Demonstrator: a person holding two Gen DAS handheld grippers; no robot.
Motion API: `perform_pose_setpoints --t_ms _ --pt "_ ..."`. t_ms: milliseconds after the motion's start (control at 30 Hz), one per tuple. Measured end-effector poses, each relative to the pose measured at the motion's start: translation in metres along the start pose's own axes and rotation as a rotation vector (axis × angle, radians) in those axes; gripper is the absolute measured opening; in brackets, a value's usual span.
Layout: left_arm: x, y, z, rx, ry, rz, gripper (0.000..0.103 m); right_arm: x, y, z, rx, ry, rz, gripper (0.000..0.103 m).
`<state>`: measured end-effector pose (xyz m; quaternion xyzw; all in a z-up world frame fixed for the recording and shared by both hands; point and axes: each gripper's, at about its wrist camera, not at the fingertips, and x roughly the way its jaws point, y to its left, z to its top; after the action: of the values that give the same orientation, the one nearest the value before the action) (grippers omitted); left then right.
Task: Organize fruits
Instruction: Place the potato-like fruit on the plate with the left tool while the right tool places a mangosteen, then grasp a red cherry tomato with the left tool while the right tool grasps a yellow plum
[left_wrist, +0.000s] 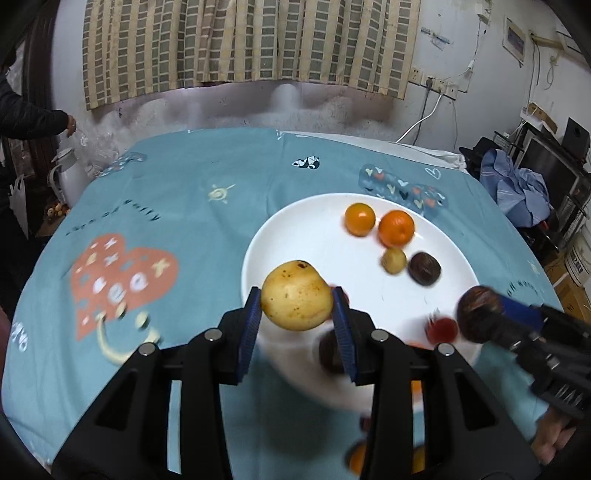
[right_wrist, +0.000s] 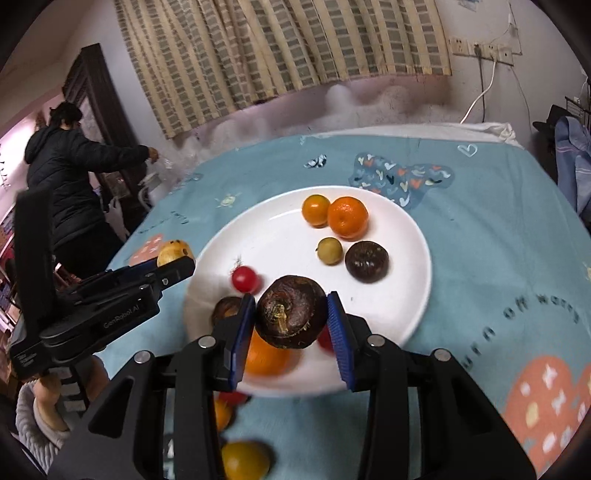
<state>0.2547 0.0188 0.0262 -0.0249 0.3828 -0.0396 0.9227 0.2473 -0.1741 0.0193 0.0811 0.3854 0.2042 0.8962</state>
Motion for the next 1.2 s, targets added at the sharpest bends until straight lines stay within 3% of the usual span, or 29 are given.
perform_pose_setpoints --t_ms 67,133,167,300,400,633,767,900,1100,1200 --pt "0.016 0.001 0.003 -0.010 0.020 0.000 0.040 0.018 -0.005 0.003 0.026 0.016 0.020 0.042" --pt "0.025 0.005 0.002 -0.031 0.037 -0.008 0.042 0.025 -0.011 0.002 0.059 0.017 0.013 0.060" --pt "0.028 0.007 0.001 -0.033 0.046 -0.017 0.047 0.024 -0.012 0.002 0.062 0.017 0.001 0.064" --pt "0.020 0.012 -0.004 -0.031 0.034 -0.010 0.051 0.001 -0.013 0.004 0.072 -0.060 0.017 0.064" --pt "0.001 0.016 -0.011 -0.040 0.008 -0.021 0.060 -0.015 -0.008 0.001 0.083 -0.051 0.051 0.064" --pt "-0.036 0.013 -0.060 -0.021 0.014 -0.024 0.060 -0.054 -0.005 -0.040 0.105 -0.061 0.073 0.068" --pt "-0.047 -0.009 -0.086 0.050 0.032 -0.053 0.060 -0.063 -0.018 -0.061 0.175 -0.044 0.105 0.068" --pt "-0.049 -0.024 -0.091 0.096 0.030 -0.064 0.061 -0.067 -0.029 -0.064 0.211 -0.048 0.095 0.068" --pt "-0.033 -0.027 -0.090 0.084 0.092 -0.126 0.061 -0.065 -0.029 -0.063 0.215 -0.028 0.101 0.068" --pt "-0.030 -0.041 -0.090 0.148 0.095 -0.134 0.061 -0.065 -0.030 -0.064 0.217 -0.023 0.098 0.068"
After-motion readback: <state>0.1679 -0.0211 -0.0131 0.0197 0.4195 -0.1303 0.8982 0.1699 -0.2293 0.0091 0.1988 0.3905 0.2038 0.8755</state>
